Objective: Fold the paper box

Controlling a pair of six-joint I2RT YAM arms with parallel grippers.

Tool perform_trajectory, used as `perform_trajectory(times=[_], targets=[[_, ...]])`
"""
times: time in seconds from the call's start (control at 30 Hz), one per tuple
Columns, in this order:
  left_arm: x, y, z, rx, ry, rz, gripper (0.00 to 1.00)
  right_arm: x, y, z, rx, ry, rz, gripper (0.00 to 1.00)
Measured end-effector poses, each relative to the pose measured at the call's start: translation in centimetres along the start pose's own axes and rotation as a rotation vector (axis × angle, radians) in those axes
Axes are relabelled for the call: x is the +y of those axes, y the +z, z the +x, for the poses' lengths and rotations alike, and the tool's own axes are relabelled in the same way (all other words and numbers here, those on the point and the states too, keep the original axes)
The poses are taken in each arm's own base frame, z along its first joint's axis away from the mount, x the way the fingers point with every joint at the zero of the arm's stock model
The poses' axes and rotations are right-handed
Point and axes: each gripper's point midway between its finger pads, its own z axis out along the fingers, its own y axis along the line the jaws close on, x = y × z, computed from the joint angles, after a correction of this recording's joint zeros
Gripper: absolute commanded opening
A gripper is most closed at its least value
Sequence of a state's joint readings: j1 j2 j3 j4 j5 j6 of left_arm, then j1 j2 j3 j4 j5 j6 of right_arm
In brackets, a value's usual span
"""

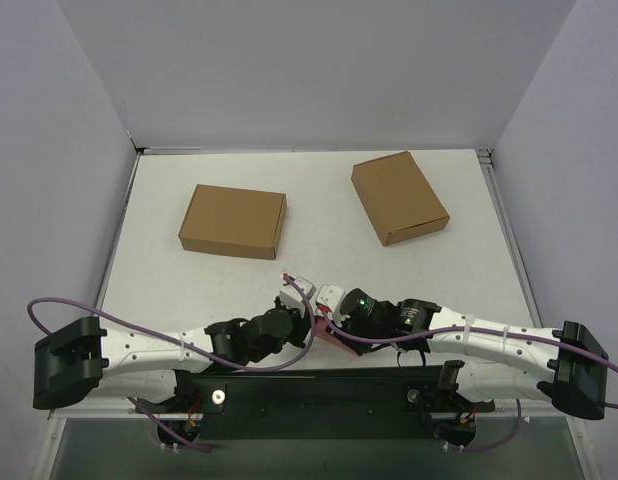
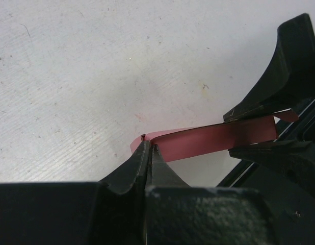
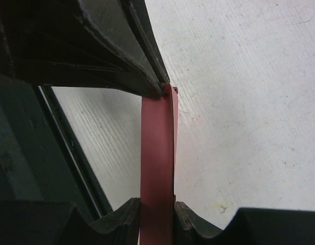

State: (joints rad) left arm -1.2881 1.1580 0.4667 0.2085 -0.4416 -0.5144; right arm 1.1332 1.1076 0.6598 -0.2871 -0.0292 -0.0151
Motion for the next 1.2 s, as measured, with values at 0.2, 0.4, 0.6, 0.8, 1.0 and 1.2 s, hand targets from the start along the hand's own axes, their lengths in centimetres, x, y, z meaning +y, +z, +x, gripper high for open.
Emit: perform_trajectory(times=[0.2, 0.4, 0.6, 0.8, 1.0, 1.2], targets=[[0.0, -0.2, 0.3, -0.015, 0.012, 0.025, 0.0, 0.0, 0.0, 0.0, -0.001, -0.001, -0.001, 0.1], [0.1, 0.2, 0.6, -0.022, 0.019, 0.012, 0.0, -0.1, 0.0, 0.0, -0.001, 0.001, 0.004, 0.15], [-0.2, 0.7, 0.4, -0.028, 0.006, -0.037, 0.0, -0.4, -0.2, 0.2, -0.007, 0.046, 0.03, 0.47], [-1.5, 0.7, 0.6, 0.0, -0.012, -0.043, 0.0, -0.9, -1.7, -1.5, -0.106, 0.166, 0.072, 0.59], [-1.9, 0.7, 0.8, 0.024, -0.005, -0.061, 0.0, -2.1, -4.4, -2.4, -0.191, 0.352, 0.143, 0.59], [-1.9, 0.6, 0.8, 0.031, -0.018, -0.074, 0.0, -3.1, -7.0, -0.4, -0.183, 0.525, 0.218, 0.55]])
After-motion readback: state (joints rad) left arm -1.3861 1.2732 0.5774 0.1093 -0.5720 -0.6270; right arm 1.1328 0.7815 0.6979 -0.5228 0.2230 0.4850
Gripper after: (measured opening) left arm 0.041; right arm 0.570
